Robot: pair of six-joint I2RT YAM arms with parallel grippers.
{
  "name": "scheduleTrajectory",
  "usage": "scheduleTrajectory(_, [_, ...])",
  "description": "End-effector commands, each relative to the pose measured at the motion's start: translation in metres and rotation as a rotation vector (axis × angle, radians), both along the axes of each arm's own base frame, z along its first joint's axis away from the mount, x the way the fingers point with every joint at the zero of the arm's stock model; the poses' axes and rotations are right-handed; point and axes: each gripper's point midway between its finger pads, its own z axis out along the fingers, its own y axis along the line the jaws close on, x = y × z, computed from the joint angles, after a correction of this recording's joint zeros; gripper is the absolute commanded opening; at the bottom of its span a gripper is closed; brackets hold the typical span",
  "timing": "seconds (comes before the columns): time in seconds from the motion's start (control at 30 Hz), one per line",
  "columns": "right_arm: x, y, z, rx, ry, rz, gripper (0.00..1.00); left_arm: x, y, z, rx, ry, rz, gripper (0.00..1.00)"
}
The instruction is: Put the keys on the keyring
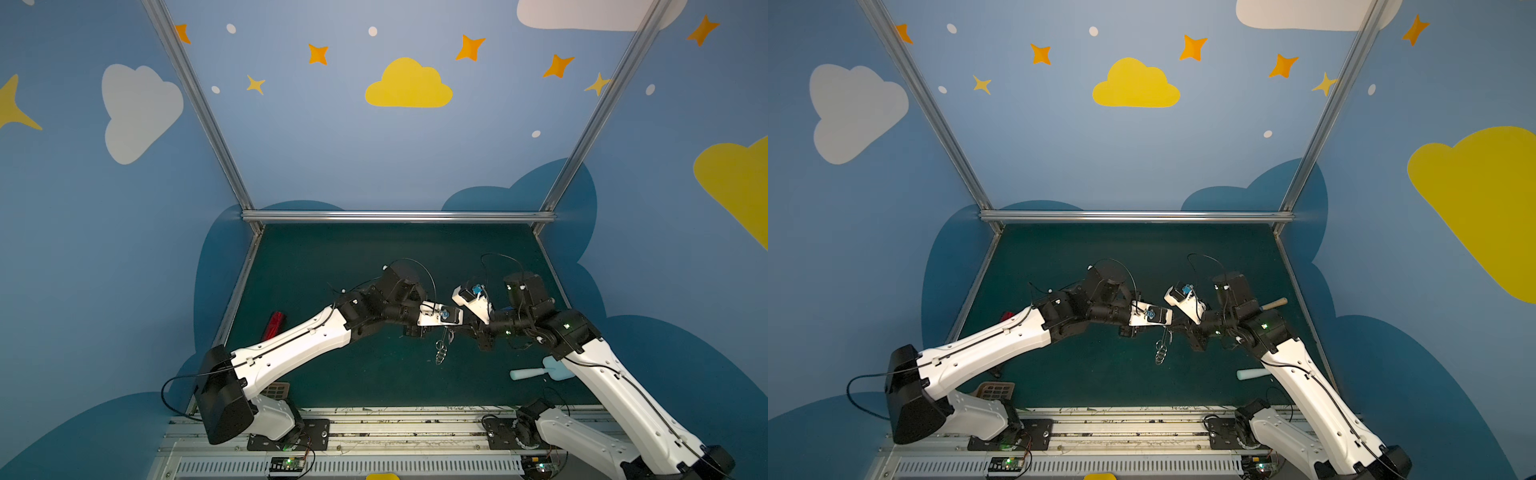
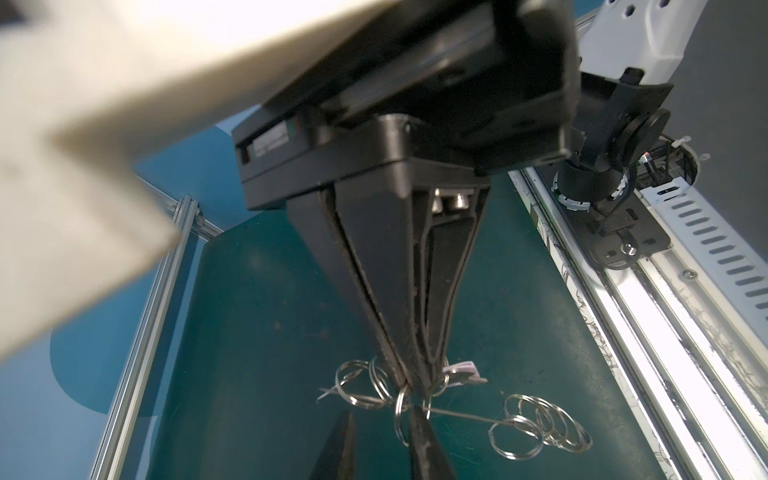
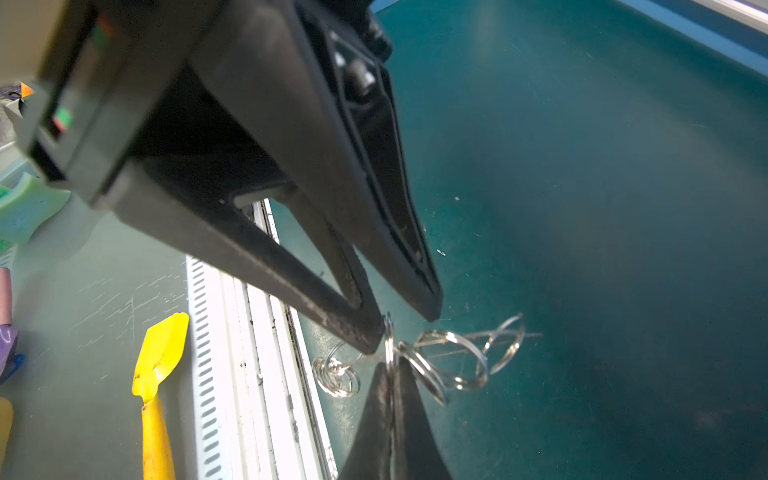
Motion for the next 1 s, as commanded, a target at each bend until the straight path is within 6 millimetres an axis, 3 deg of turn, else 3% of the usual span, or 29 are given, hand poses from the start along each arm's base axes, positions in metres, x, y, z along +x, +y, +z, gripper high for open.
scheduleTrajectory(0.0, [0.005, 0.004, 0.019, 0.032, -0.041, -0.005, 0.0, -0.002, -0.001, 0.0, 0.015, 0.019, -0.005, 0.22])
scheduleTrajectory(0.47, [0.007, 0.007, 0.017, 0.023, -0.039, -0.001, 0.0, -0.002, -0.004, -0.001, 0.03, 0.023, -0.023, 0.2])
scheduleTrajectory(0.83, [0.01, 0.007, 0.016, 0.016, -0.055, -0.011, 0.0, -0.006, -0.006, -0.002, 0.035, 0.042, -0.044, 0.04])
scheduleTrajectory(0.97, [0.009, 0.003, 0.008, 0.026, -0.063, -0.026, 0.12, -0.005, -0.004, 0.008, -0.007, 0.041, -0.027, 0.04])
